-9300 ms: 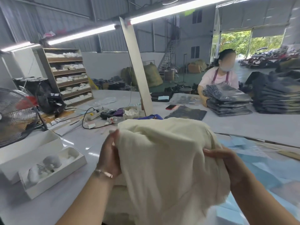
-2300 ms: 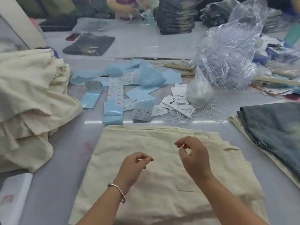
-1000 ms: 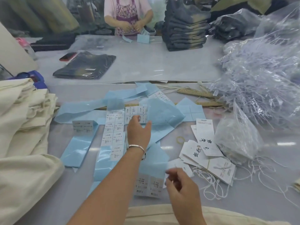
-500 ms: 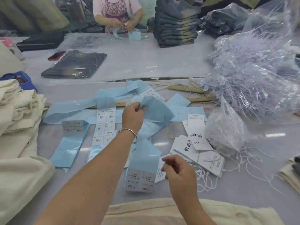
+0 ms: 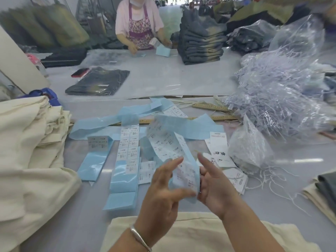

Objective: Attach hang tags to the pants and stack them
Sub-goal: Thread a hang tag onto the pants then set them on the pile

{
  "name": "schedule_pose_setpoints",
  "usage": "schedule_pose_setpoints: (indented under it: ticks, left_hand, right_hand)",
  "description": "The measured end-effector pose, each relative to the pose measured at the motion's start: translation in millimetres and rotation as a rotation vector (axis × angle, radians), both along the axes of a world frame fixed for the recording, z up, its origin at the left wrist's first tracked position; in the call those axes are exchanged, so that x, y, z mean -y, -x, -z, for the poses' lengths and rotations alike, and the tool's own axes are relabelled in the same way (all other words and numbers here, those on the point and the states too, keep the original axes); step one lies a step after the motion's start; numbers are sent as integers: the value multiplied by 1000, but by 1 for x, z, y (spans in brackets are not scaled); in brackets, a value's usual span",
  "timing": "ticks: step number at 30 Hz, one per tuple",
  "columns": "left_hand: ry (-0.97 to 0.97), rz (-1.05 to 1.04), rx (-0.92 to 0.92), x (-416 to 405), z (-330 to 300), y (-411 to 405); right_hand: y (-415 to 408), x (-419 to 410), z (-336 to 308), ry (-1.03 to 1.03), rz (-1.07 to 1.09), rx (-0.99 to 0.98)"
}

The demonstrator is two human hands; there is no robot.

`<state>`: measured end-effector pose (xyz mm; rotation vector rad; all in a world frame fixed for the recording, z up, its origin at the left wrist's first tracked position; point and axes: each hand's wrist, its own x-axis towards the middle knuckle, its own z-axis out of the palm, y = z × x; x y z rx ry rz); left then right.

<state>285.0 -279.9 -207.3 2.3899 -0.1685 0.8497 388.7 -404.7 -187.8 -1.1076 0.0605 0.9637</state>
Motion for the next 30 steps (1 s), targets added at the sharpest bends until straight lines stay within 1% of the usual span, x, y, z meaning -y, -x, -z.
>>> schedule_pose_setpoints:
  ticks: [2,3,4,6,7,8,9,12,17,21,26,30]
  left_hand:
    - [76,33,-21,11,7,23]
    - [199,30,-29,17,9,32]
    - [393,3,-44,23,10,41]
    - [913,-95,-50,34,9,53]
    - [1125,-147,-51,37,8,56]
    - [1249,-192,-67,39,5,57]
    - [1276,-230,-112,40,3,58]
    - [1209,-254,-214,41,-8,56]
    - [976,-223,-259,38,-12,61]
    - [797,-214,-351,39,-13,62]
    - [570,-279,-333,39,-11,61]
    - [484,-283,-353,35,-11,63]
  right_hand:
    - [13,6,2,22,33,65]
    - [19,10,3,29,66,92]
    - [24,14,4,13,90,103]
    - [34,22,4,-30,112,121]
    - [38,26,4,-38,108,136]
    - [43,30,4,-40,100,151]
    - [48,34,5,-33,87,162]
    - [60,43,9,-4,50,182]
    - [65,53,5,-38,46,102]
    - [66,51,-3,49,5,96]
    - [62,42,-1,167,66,105]
    - [60,37,3,172,59,120]
